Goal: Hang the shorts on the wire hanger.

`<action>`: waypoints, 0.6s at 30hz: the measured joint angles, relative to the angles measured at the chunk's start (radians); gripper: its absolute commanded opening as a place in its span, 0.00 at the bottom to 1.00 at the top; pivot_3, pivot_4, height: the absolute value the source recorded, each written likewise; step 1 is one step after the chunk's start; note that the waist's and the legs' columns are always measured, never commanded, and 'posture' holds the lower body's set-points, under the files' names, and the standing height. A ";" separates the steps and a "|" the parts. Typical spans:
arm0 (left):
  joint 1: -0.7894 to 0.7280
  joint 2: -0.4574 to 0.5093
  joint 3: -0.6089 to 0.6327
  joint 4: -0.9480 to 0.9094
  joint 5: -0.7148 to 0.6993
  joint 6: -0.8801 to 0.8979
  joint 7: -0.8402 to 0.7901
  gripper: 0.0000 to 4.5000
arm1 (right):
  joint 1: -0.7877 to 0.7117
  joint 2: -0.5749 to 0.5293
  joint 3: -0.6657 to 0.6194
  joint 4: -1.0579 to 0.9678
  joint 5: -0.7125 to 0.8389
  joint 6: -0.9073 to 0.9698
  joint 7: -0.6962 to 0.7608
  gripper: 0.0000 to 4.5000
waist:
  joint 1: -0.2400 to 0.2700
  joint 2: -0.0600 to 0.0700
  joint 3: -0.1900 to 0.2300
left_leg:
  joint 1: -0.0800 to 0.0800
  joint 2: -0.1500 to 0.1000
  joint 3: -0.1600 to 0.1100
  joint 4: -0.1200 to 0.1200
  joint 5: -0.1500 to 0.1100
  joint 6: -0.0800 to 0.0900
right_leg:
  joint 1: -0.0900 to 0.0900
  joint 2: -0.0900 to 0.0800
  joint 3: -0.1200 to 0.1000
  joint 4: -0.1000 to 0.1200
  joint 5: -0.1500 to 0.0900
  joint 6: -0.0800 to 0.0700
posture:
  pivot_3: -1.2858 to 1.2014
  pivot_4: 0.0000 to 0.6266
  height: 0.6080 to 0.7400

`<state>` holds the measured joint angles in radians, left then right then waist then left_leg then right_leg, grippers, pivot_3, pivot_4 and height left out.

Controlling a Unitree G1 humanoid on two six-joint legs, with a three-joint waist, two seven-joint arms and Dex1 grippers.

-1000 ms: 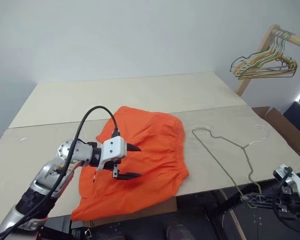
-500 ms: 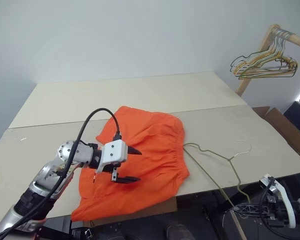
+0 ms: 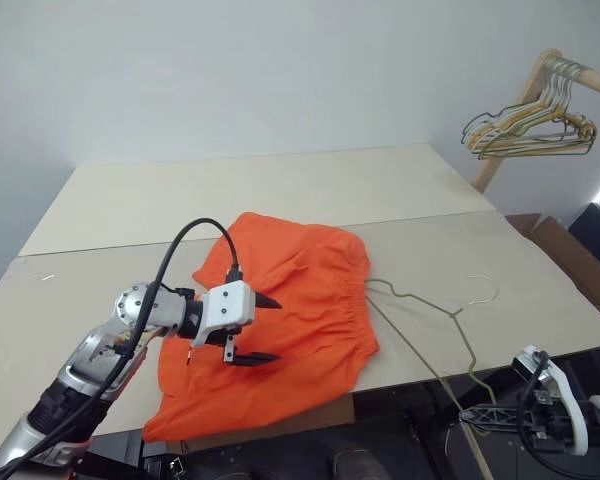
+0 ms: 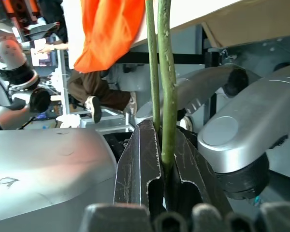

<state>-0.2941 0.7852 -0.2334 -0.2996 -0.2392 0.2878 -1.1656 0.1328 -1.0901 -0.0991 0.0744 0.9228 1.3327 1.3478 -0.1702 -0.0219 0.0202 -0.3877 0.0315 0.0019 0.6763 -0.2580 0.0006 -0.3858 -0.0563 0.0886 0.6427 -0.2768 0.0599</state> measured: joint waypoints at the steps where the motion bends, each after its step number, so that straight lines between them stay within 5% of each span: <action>1: 0.000 -0.001 -0.001 0.000 0.005 -0.001 0.002 1.00 | -0.016 0.000 0.022 0.006 -0.004 0.000 0.009 0.00 | 0.000 0.000 0.000 | 0.000 0.000 0.000 0.000 0.000 0.000 | 0.000 0.000 0.000 0.000 0.000 0.000 | 0.45 0.00 1.00; 11: 0.018 -0.006 -0.020 0.002 0.061 -0.011 0.026 1.00 | -0.388 0.065 0.230 0.317 -0.141 0.030 0.032 0.00 | 0.005 0.000 0.000 | 0.000 -0.001 0.000 0.000 0.000 0.000 | 0.000 0.000 0.001 0.000 0.003 -0.005 | 0.46 0.00 1.00; 18: 0.035 -0.007 -0.023 0.001 0.081 -0.019 0.047 1.00 | -0.420 0.054 0.312 0.333 -0.171 0.009 0.160 0.00 | 0.025 0.001 0.000 | 0.000 -0.001 0.001 0.002 0.000 0.000 | 0.000 -0.001 0.001 0.002 0.003 -0.004 | 0.46 0.00 1.00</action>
<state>-0.2594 0.7780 -0.2563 -0.2981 -0.1578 0.2684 -1.1183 -0.2868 -1.0359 0.2134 0.4072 0.7520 1.3419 1.5074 -0.1451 -0.0212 0.0202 -0.3873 0.0303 0.0026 0.6781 -0.2582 0.0010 -0.3859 -0.0574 0.0894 0.6450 -0.2742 0.0556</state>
